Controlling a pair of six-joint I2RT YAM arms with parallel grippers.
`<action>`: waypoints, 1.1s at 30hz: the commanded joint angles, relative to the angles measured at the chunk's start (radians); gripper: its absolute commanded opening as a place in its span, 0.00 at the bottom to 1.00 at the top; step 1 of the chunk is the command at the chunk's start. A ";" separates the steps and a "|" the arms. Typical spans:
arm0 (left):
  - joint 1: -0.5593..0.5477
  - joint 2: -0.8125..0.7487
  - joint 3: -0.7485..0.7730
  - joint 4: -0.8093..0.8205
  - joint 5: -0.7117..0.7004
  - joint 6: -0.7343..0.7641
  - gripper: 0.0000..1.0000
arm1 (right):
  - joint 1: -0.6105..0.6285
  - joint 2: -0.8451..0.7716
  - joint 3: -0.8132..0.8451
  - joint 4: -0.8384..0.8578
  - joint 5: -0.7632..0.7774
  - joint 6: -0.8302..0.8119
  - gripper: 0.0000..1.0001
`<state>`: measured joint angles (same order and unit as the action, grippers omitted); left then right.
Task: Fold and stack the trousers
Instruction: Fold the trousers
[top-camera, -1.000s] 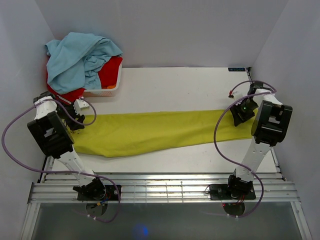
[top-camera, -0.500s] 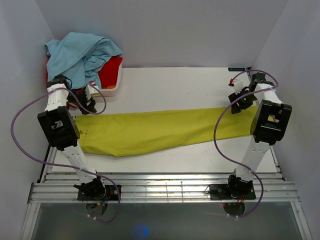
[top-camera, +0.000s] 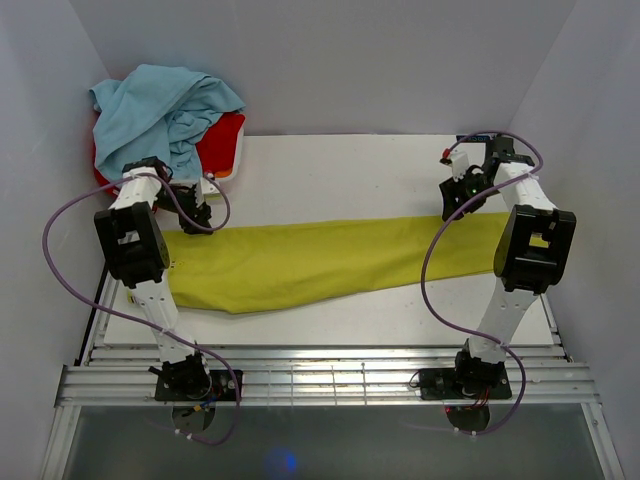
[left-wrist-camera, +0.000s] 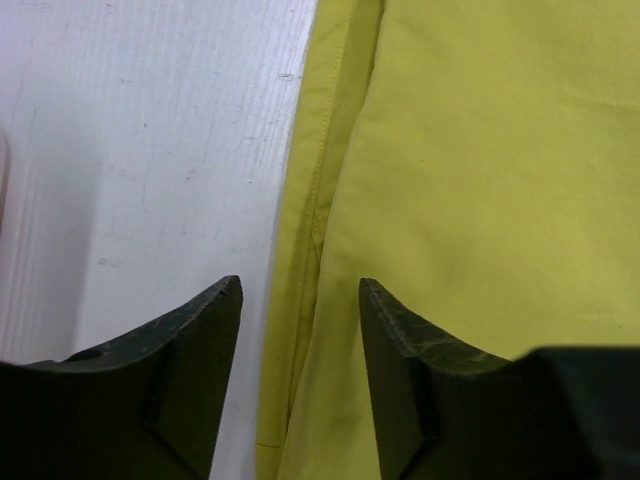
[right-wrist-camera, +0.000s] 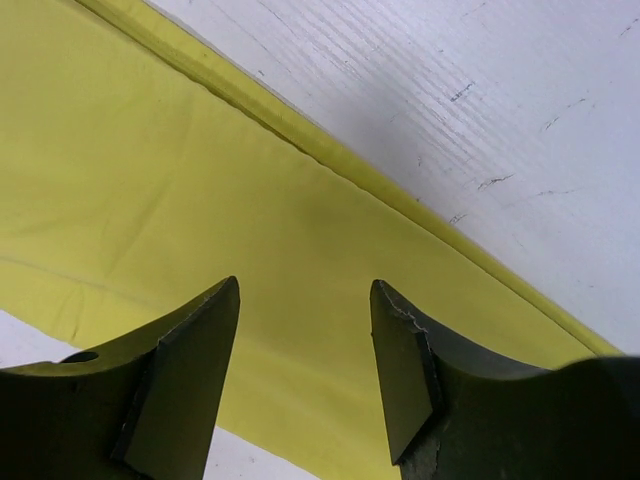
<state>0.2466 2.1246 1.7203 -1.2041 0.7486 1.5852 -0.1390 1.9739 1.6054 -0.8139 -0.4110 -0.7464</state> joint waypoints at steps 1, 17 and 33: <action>0.002 -0.022 -0.022 -0.057 0.041 0.042 0.59 | 0.004 -0.029 -0.009 -0.028 -0.032 0.010 0.61; 0.003 -0.054 0.004 -0.088 0.012 -0.022 0.00 | 0.015 0.006 -0.165 0.104 0.129 0.035 0.57; 0.025 0.035 0.052 0.295 -0.047 -0.347 0.00 | 0.015 -0.010 -0.154 0.125 0.156 0.056 0.59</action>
<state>0.2535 2.1277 1.7882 -1.0611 0.7456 1.3125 -0.1223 1.9995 1.4319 -0.6968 -0.2565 -0.7048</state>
